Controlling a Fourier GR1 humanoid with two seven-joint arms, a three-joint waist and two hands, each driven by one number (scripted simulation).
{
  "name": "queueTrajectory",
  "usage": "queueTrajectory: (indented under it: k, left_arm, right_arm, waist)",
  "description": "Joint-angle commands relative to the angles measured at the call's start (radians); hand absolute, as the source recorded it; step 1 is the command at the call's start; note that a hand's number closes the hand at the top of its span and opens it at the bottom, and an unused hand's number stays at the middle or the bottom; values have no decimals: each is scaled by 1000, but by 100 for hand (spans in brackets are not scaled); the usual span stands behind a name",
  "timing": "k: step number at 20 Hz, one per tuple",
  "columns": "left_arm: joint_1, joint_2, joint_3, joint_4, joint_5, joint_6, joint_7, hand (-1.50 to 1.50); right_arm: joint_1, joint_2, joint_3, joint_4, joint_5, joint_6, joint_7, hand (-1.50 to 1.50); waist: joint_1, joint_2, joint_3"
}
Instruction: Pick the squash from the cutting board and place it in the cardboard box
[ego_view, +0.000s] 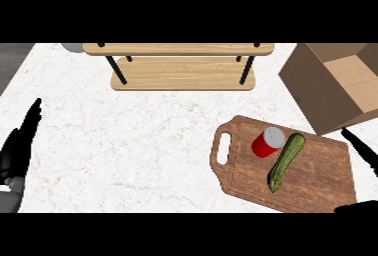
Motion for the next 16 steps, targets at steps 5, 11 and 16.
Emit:
queueTrajectory:
  k: [5, 11, 16]
  left_arm:
    - [13, -7, 22, -15, 3, -41, -10, 0]
    - [34, -67, -12, -83, -83, 19, 46, 0]
    - [-25, -71, 67, 9, -92, -56, 24, 0]
  right_arm:
    - [-146, -35, 122, -53, 106, 198, 336, -150]
    - [-273, 69, 160, -40, 182, 271, 506, -150]
    - [-279, 119, 107, 0, 249, 352, 471, -150]
  waist:
    - [6, -1, 2]
    - [6, -2, 3]
    - [-4, -2, 2]
